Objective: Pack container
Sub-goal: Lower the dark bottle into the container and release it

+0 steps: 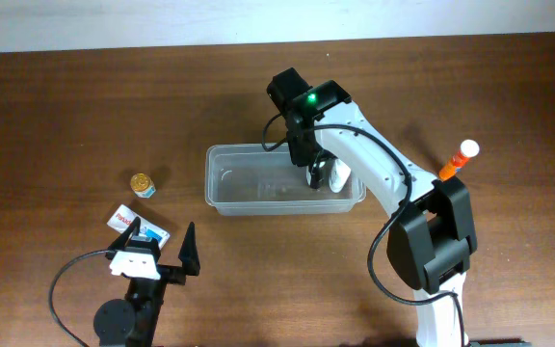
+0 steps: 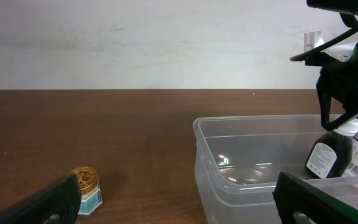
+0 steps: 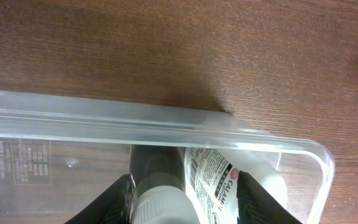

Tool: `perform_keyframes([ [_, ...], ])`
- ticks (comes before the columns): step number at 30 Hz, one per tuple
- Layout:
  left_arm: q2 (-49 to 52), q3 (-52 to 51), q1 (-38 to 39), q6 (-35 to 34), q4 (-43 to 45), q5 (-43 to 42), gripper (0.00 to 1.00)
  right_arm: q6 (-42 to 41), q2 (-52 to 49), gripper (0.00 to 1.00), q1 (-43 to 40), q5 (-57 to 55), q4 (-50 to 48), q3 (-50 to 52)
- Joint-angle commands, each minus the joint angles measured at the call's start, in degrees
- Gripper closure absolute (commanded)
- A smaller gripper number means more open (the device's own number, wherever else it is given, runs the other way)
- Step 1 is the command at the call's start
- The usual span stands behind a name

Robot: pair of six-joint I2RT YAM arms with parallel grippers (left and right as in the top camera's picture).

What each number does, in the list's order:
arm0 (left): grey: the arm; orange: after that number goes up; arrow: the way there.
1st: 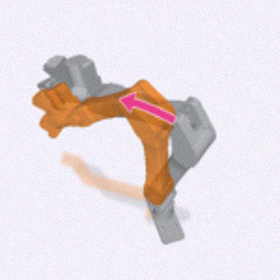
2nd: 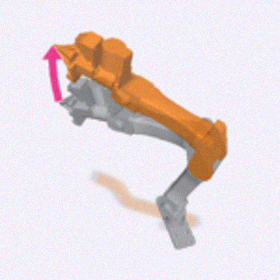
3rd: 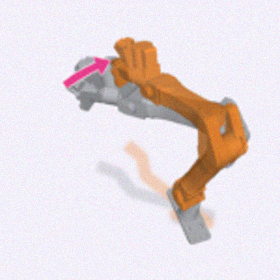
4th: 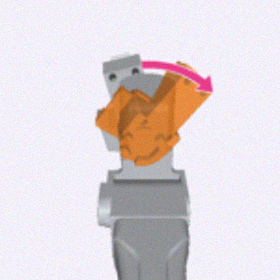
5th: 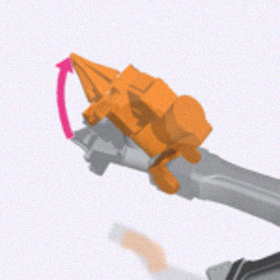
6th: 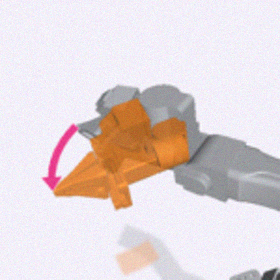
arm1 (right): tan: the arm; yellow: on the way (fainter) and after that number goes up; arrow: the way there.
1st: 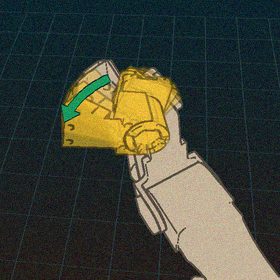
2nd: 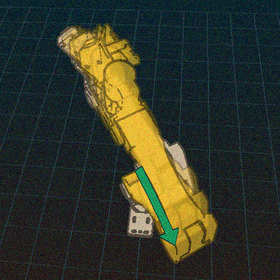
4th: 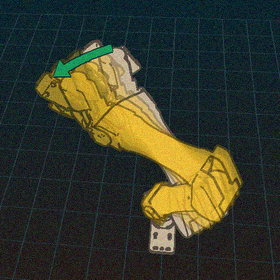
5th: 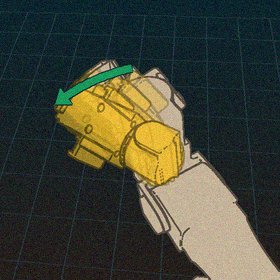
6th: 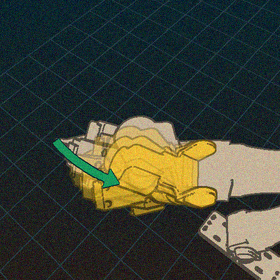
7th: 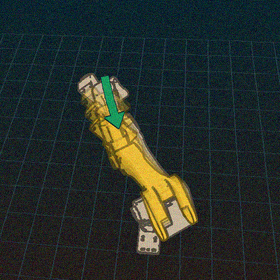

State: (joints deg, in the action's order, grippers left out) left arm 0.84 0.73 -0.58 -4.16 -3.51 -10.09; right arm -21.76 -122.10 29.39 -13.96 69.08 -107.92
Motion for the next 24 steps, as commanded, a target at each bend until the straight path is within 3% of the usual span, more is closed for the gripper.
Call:
perform_keyframes([
  [1, -0.50, -0.22, -0.33, -0.13, -0.22, 0.26, 0.00, 0.83, -0.02, 0.54, -0.22, -1.77, 0.52, -1.18],
  [17, -0.50, -0.22, -0.33, -0.13, -0.22, 0.26, 0.01, 5.07, 0.02, 0.54, -0.17, -1.77, -0.68, -1.29],
  [24, -0.50, -0.20, -0.33, -0.13, -0.22, 0.26, 0.01, 5.97, 0.04, 0.54, -0.17, -1.75, 0.57, -5.95],
])
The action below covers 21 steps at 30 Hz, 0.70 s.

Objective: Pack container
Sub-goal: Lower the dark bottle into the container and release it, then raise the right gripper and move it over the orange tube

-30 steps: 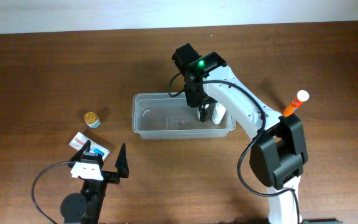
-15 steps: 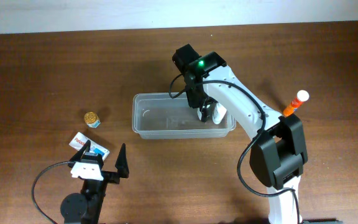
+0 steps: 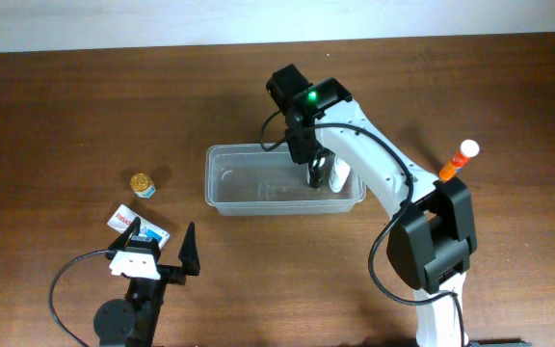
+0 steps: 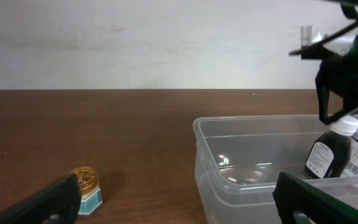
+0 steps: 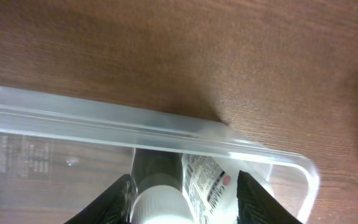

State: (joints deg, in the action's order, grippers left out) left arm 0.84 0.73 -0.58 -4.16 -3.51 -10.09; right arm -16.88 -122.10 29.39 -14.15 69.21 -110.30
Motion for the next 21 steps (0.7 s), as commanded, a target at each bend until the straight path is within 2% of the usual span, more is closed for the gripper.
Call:
perform_keyframes([
  [1, -0.50, -0.20, -0.33, -0.13, -0.22, 0.26, 0.01, 1.31, 0.04, 0.54, -0.17, -1.55, 1.03, -4.79],
  [8, -0.50, -0.20, -0.33, -0.13, -0.22, 0.26, 0.01, 1.42, 0.04, 0.53, -0.17, -1.33, 9.11, -15.43],
  [10, -0.50, -0.22, -0.33, -0.13, -0.22, 0.26, 0.00, 0.81, 0.04, 0.49, -0.55, -1.36, 13.64, -20.94],
  [14, -0.50, -0.20, -0.33, -0.13, -0.22, 0.26, 0.01, -2.62, 0.15, 0.48, -2.95, -1.27, 23.15, -32.72],
  [17, -0.50, -0.20, -0.33, -0.13, -0.22, 0.26, 0.01, -2.60, 0.33, 0.46, -6.78, 1.11, 28.15, -40.70],
  [18, -0.50, -0.20, -0.33, -0.13, -0.22, 0.26, 0.00, -2.49, 1.55, 0.42, -8.61, 4.07, 28.13, -41.18],
  [21, -0.50, -0.22, -0.33, -0.13, -0.22, 0.26, 0.01, -3.30, 4.46, 0.42, -15.93, 10.73, 28.13, -41.09],
])
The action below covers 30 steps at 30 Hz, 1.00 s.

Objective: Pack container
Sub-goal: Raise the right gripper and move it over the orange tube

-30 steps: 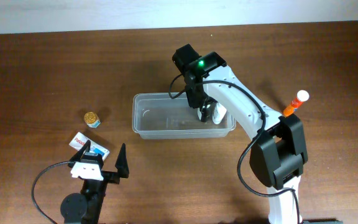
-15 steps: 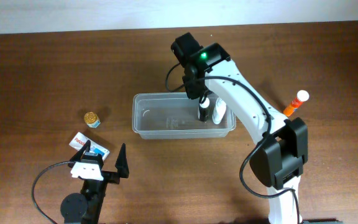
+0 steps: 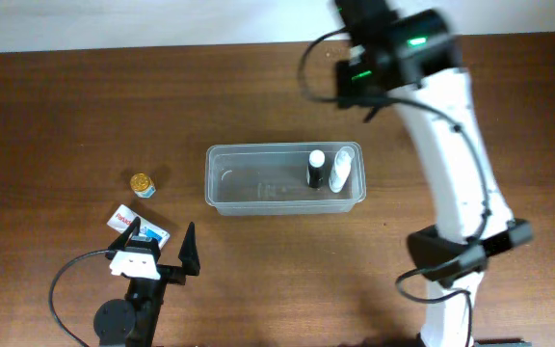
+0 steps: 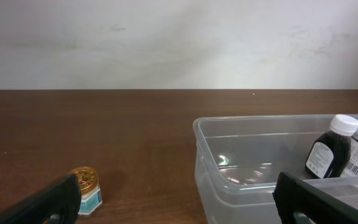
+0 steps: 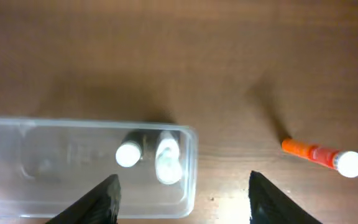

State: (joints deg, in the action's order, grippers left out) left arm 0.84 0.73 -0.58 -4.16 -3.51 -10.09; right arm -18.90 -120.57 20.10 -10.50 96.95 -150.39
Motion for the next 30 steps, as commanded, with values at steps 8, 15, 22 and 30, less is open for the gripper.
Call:
perform_keyframes([
  [8, -0.50, -0.20, -0.33, -0.13, -0.22, 0.26, 0.01, 1.33, 3.65, 0.38, -22.64, 11.76, 0.39, 3.58],
  [15, -0.50, -0.22, -0.33, -0.13, -0.22, 0.26, 0.01, 6.69, 3.65, 0.28, -31.74, 10.86, 0.39, 15.06],
  [22, -0.50, -0.20, -0.33, -0.13, -0.22, 0.26, 0.01, 6.71, 3.41, 0.27, -37.51, 10.95, 0.35, 19.37],
  [30, -0.50, -0.20, -0.33, -0.13, -0.22, 0.26, 0.01, 9.73, 2.82, 0.25, -36.96, 11.39, -0.26, 19.37],
])
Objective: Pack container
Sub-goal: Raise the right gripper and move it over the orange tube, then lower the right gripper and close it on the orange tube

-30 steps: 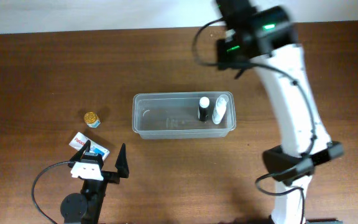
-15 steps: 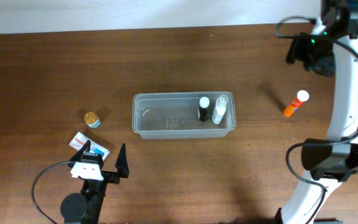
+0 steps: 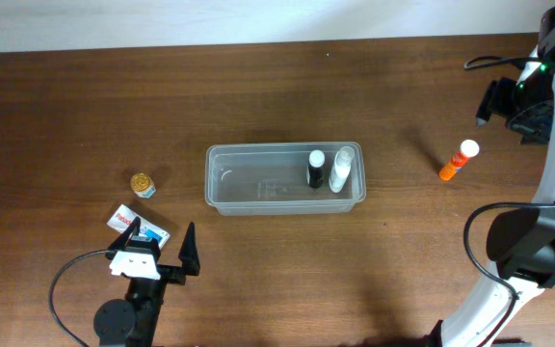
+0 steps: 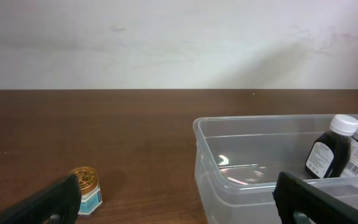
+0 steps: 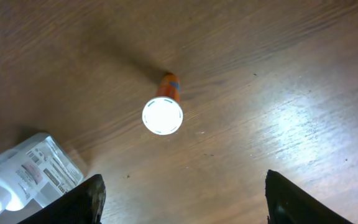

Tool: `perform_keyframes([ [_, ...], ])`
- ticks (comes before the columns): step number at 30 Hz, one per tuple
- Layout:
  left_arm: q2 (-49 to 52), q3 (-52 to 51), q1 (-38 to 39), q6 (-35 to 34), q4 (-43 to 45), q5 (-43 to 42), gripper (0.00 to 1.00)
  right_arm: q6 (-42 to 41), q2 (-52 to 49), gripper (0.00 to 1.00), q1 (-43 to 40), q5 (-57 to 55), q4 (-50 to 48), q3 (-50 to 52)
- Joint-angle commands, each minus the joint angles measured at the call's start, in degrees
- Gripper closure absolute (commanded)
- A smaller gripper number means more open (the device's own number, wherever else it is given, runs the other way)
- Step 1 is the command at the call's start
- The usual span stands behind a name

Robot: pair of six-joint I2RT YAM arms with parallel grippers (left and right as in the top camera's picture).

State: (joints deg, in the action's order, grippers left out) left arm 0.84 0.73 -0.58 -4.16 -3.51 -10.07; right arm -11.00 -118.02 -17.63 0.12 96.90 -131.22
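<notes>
A clear plastic container sits mid-table. At its right end stand a dark bottle and a white bottle. An orange tube with a white cap stands on the table to the right. My right gripper hangs open high above that tube, holding nothing. My left gripper rests open at the near left, facing the container. A gold-lidded jar and a blue-and-white packet lie to the container's left.
The left wrist view shows the jar between the left finger and the container, and a pale wall behind the table's far edge. The right arm's base stands at the near right.
My right gripper has moved from above the table behind the container to the far right, over the orange tube, and is still open. The left arm and all objects are as before.
My right gripper was down in the container, its fingers around the dark bottle beside the white one. Then it stood slightly higher with the bottle left upright. Later it was high above, open, and now it is over the orange tube.
</notes>
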Motion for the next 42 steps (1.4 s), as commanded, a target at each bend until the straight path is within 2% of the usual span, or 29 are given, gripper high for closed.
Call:
perform_keyframes([
  [1, -0.50, -0.20, -0.33, -0.13, -0.22, 0.24, 0.01, 2.45, 0.02, 0.24, 0.87, 0.79, -0.39, 0.20],
  [8, -0.50, -0.22, -0.33, -0.13, -0.22, 0.24, 0.01, 5.46, -1.29, 0.21, 1.73, 0.76, -2.03, 1.86],
  [17, -0.50, -0.20, -0.33, -0.13, -0.22, 0.24, 0.01, 7.82, -1.40, 0.20, 1.88, 0.76, -11.41, 15.17],
  [26, -0.50, -0.20, -0.33, -0.13, -0.22, 0.24, 0.01, 10.64, -1.40, 0.20, 1.92, 1.20, -17.25, 20.13],
  [34, -0.50, -0.22, -0.33, -0.13, -0.22, 0.24, 0.01, 12.28, -1.40, 0.25, 1.92, 1.73, -22.25, 23.45],
  [37, -0.50, -0.20, -0.33, -0.13, -0.22, 0.24, 0.01, 12.26, -1.40, 0.32, 1.92, 1.88, -23.32, 24.46],
  [42, -0.50, -0.20, -0.33, -0.13, -0.22, 0.24, 0.01, 12.26, -1.40, 0.34, 1.92, 1.86, -24.26, 25.68],
])
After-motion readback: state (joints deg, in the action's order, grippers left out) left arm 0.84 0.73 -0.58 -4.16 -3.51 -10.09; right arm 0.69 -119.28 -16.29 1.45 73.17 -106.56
